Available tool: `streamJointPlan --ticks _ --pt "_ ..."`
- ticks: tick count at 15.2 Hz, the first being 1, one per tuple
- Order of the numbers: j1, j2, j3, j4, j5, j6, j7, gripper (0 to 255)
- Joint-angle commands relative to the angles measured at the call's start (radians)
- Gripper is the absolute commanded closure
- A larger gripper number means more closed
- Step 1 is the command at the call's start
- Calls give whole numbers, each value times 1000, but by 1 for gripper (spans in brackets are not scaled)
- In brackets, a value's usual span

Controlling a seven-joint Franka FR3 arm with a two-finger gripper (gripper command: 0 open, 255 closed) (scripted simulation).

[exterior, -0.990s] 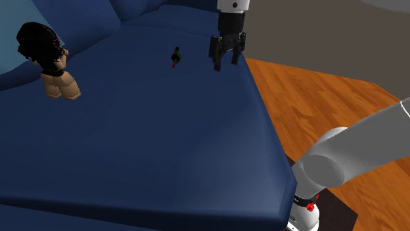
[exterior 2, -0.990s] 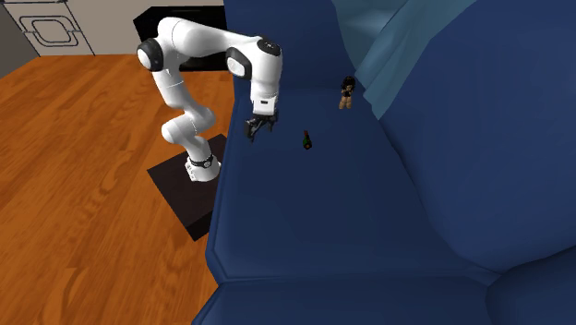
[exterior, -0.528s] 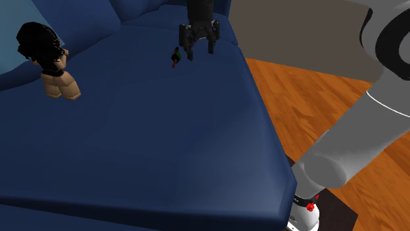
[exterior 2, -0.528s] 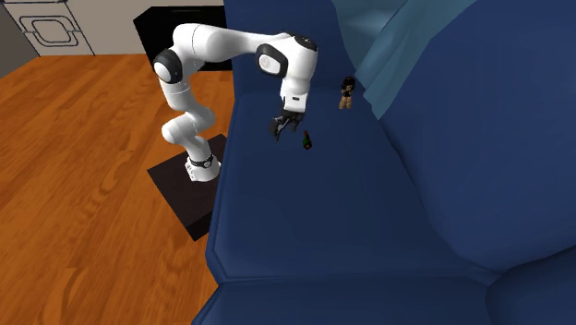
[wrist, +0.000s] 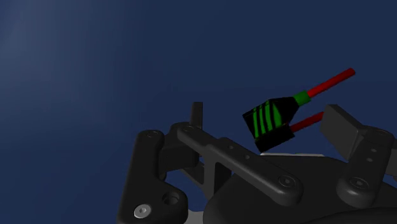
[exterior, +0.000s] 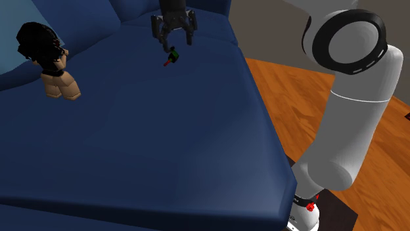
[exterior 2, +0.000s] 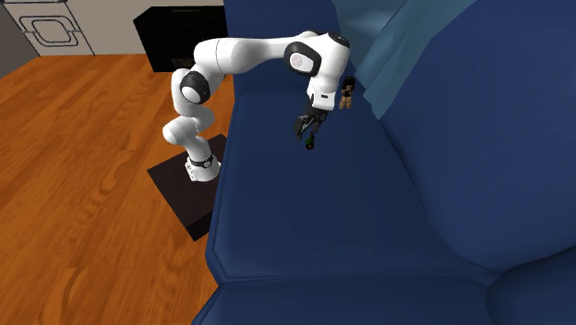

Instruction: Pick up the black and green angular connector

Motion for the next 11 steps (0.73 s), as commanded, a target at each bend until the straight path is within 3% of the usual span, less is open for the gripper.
streamJointPlan --ticks 1,7,8,11 --pt "-4 -6 0 -39 2 31 6 0" --pt "-19 -36 -2 -145 15 109 9 0" --pt "-17 -35 -2 -141 15 105 11 255" --pt "-18 -43 -1 -154 18 112 12 255"
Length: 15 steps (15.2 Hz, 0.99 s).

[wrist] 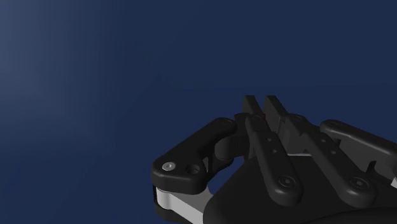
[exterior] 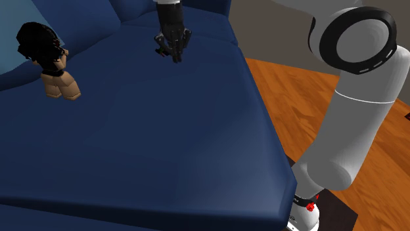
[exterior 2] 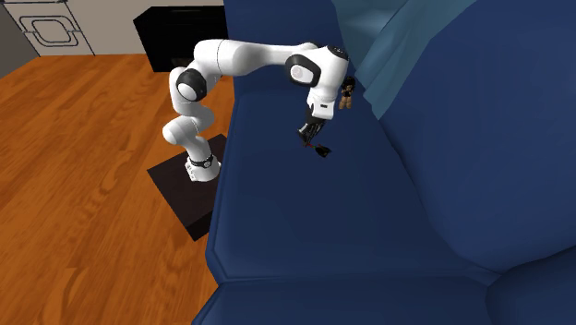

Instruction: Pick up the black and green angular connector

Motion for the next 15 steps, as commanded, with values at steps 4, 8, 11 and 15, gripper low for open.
streamJointPlan --ticks 4,8,11,15 --pt "0 0 0 -1 0 -2 0 255" --pt "6 17 -1 51 -7 -37 -4 255" --pt "17 39 0 124 -16 -89 -6 255" --pt "38 77 0 238 -33 -166 -9 255"
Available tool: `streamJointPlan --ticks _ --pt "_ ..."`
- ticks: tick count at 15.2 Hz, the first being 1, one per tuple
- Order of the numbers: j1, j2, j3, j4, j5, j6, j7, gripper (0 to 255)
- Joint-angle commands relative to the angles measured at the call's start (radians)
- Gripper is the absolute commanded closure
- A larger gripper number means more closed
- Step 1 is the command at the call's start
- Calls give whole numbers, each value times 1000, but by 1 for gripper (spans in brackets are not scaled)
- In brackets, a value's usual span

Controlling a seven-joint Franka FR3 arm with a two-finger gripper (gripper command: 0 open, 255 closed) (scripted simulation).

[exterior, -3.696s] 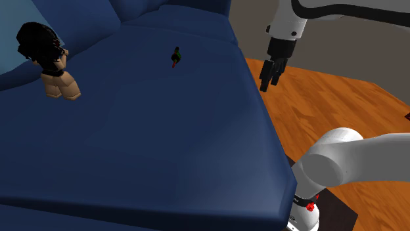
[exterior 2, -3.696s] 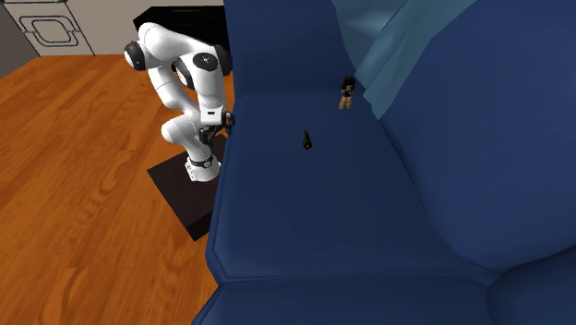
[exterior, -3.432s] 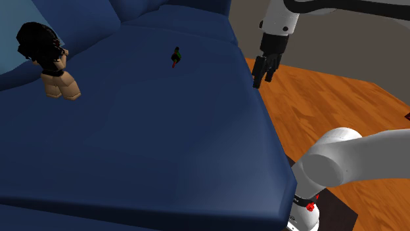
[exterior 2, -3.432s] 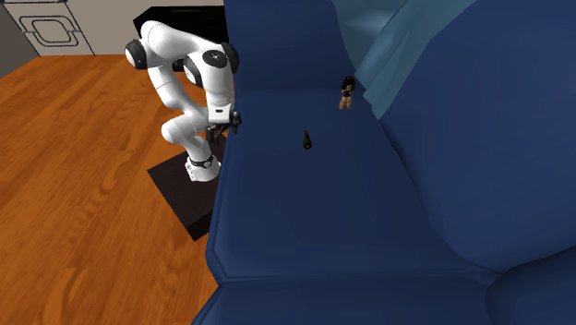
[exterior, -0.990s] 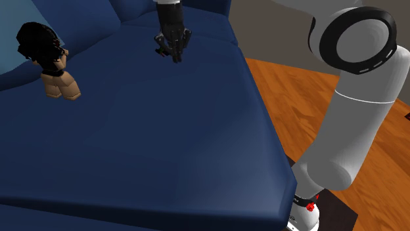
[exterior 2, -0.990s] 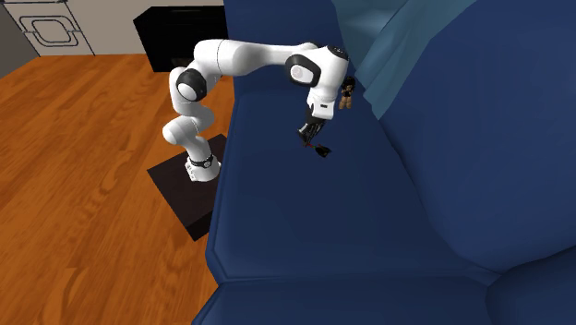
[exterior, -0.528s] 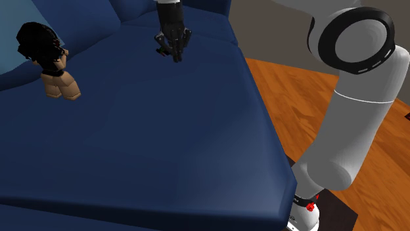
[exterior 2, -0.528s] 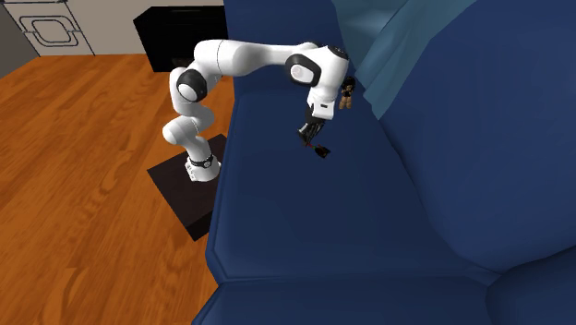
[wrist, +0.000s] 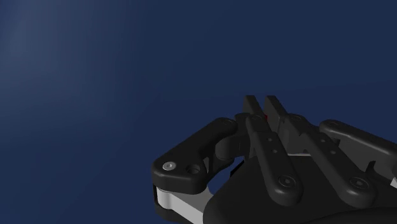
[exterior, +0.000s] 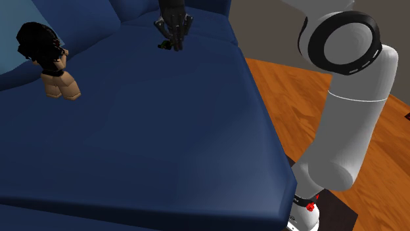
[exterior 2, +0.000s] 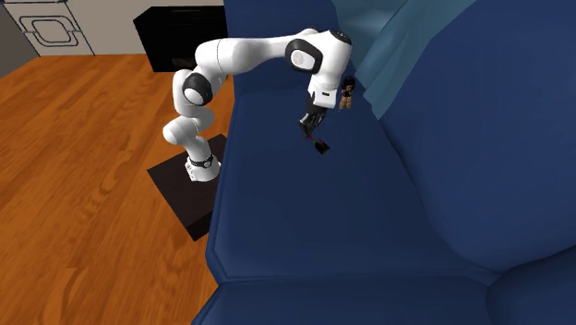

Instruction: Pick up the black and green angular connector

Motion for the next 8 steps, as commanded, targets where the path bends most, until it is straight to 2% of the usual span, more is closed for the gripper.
streamJointPlan --ticks 1,6,8 --pt "11 21 0 60 -10 -40 -3 255" --pt "62 109 -6 275 -50 -168 -12 255" --pt "65 113 -7 284 -52 -173 -13 255"
